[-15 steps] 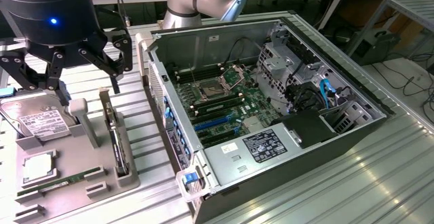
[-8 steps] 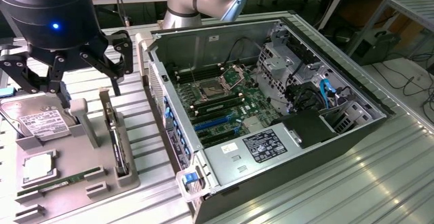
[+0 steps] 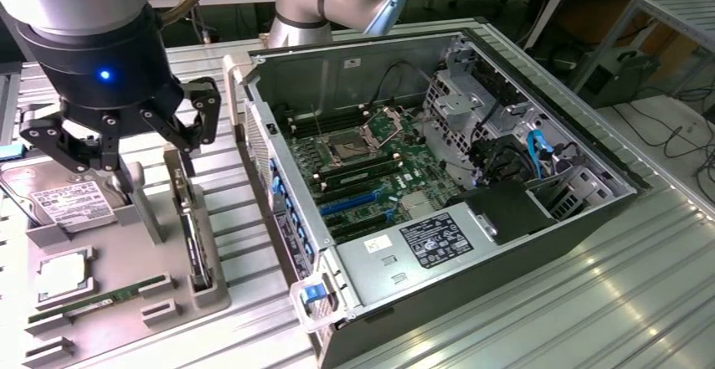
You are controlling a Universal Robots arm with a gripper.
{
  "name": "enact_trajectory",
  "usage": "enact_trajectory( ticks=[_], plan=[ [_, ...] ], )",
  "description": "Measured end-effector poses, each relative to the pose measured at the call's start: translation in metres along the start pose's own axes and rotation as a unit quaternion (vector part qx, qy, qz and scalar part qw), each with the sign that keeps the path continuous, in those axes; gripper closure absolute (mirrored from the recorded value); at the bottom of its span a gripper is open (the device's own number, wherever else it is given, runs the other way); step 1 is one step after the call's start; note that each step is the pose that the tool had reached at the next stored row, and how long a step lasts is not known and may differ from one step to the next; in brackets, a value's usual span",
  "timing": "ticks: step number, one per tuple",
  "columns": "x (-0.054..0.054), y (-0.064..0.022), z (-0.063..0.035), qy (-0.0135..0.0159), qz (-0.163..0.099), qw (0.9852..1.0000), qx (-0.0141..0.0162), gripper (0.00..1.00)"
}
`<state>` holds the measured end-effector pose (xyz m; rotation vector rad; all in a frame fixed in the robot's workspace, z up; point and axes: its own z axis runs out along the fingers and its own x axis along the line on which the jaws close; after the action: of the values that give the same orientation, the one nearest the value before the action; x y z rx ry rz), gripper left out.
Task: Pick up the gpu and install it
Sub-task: 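Pick up the gpu and move the gpu toward the slot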
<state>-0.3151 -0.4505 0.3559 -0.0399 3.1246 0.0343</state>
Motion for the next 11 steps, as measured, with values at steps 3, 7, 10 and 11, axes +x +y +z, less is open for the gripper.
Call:
enact_trajectory(
  ticks=[3,7,10,11],
  plan=[
    [0.0001,-0.0001,0.0045,0.0,0.0,1.0,0.0,0.39],
    [0.0001,-0.0002,0.0079,0.0,0.0,1.0,0.0,0.39],
    [0.0001,-0.0002,0.0097,0.0,0.0,1.0,0.0,0.39],
    [0.0002,-0.0002,0.0103,0.0,0.0,1.0,0.0,0.39]
  ],
)
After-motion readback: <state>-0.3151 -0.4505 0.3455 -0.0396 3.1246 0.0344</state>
